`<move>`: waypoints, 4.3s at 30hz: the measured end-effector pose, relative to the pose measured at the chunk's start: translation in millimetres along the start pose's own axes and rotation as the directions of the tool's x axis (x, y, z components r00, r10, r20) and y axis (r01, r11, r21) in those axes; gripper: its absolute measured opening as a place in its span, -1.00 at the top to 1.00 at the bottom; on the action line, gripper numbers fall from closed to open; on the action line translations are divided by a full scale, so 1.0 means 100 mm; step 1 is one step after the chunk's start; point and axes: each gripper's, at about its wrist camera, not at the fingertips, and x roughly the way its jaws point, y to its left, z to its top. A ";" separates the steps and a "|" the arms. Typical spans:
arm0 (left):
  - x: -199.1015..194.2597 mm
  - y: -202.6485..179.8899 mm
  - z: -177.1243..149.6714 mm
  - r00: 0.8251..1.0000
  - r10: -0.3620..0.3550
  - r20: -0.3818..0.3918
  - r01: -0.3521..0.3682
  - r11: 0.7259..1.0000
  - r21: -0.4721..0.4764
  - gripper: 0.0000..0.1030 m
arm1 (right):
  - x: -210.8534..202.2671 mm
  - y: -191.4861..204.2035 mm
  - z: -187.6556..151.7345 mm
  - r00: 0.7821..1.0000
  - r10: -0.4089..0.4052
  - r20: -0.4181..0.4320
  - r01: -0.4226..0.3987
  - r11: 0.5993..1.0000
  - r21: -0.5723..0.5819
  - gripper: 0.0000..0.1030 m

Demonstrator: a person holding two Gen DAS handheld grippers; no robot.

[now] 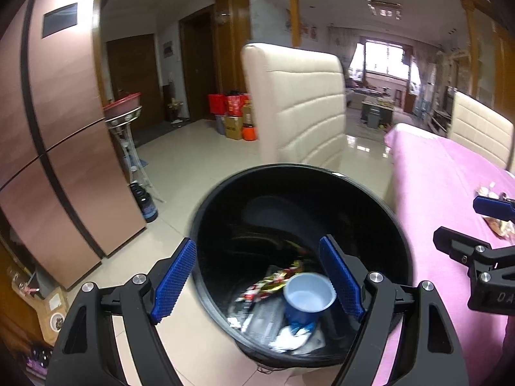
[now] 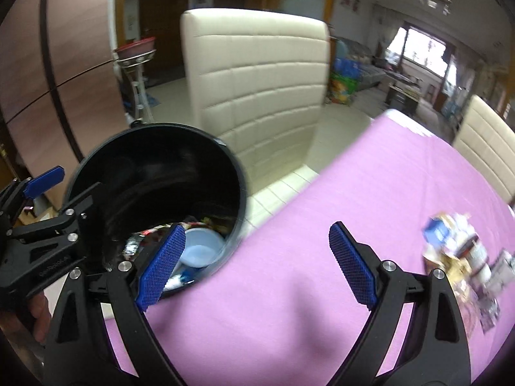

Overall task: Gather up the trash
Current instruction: 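Grasp the crumpled yellow wrapper with the left tool while the right tool grasps the clear lid, then carry the yellow wrapper and clear lid over the bin and open both tools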

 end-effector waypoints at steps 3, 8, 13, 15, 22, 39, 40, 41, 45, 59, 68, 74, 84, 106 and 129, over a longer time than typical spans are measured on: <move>0.00 -0.23 0.00 0.999 -0.049 -0.009 0.050 0.998 0.028 -0.50 | -0.04 -0.22 -0.08 0.999 -0.050 -0.004 0.050 0.998 0.029 -0.74; -0.04 -0.71 0.02 0.989 -0.150 -0.014 0.151 0.984 0.092 -0.50 | -0.18 -0.68 -0.30 0.987 -0.159 -0.019 0.160 0.983 0.085 -0.74; -0.10 -1.19 0.10 0.963 -0.270 -0.012 0.268 0.949 0.167 -0.50 | -0.27 -1.18 -0.50 0.967 -0.248 -0.059 0.254 0.953 0.167 -0.74; -0.10 -1.41 0.13 0.949 -0.314 -0.017 0.311 0.928 0.208 -0.50 | -0.31 -1.40 -0.58 0.959 -0.273 -0.076 0.283 0.936 0.207 -0.74; -0.17 -2.09 0.15 0.913 -0.405 -0.052 0.399 0.858 0.324 -0.50 | -0.32 -1.84 -0.77 0.942 -0.307 -0.133 0.332 0.908 0.254 -0.74; -0.02 -2.94 0.20 0.855 -0.490 -0.169 0.514 0.764 0.390 -0.50 | -0.22 -2.30 -1.02 0.953 -0.223 -0.203 0.287 0.879 0.381 -0.68; 0.02 -2.98 0.20 0.853 -0.489 -0.181 0.519 0.762 0.387 -0.50 | -0.22 -2.32 -1.03 0.954 -0.220 -0.204 0.285 0.877 0.387 -0.68; 0.06 -3.02 0.20 0.852 -0.487 -0.195 0.523 0.761 0.385 -0.50 | -0.23 -2.32 -1.04 0.953 -0.222 -0.205 0.287 0.875 0.390 -0.67; 0.17 -3.14 0.20 0.858 -0.467 -0.214 0.513 0.766 0.388 -0.50 | -0.27 -2.39 -1.07 0.938 -0.268 -0.221 0.337 0.857 0.389 -0.67; 0.47 -3.13 0.19 0.799 -0.496 -0.340 0.589 0.759 0.278 -0.22 | -0.29 -2.51 -1.09 0.936 -0.257 -0.239 0.340 0.835 0.433 -0.67; 0.34 -3.20 0.15 0.812 -0.489 -0.319 0.579 0.742 0.337 0.68 | -0.30 -2.47 -1.08 0.939 -0.257 -0.227 0.333 0.844 0.421 -0.67; 0.31 -3.12 0.19 0.823 -0.486 -0.296 0.565 0.754 0.334 0.78 | -0.37 -2.37 -1.04 0.952 -0.251 -0.176 0.302 0.864 0.403 -0.67; 0.15 -2.83 0.25 0.858 -0.464 -0.221 0.513 0.790 0.335 0.78 | -0.43 -2.12 -0.96 0.968 -0.232 -0.100 0.252 0.908 0.335 -0.67; -0.25 -2.04 0.15 0.919 -0.391 -0.052 0.384 0.857 0.344 0.78 | -0.59 -1.55 -0.87 0.988 -0.137 0.069 0.124 0.978 0.167 -0.67; -0.14 -1.12 0.05 0.975 -0.220 0.017 0.211 0.951 0.227 0.78 | -0.31 -0.70 -0.48 0.997 -0.049 0.056 0.049 0.999 0.004 -0.67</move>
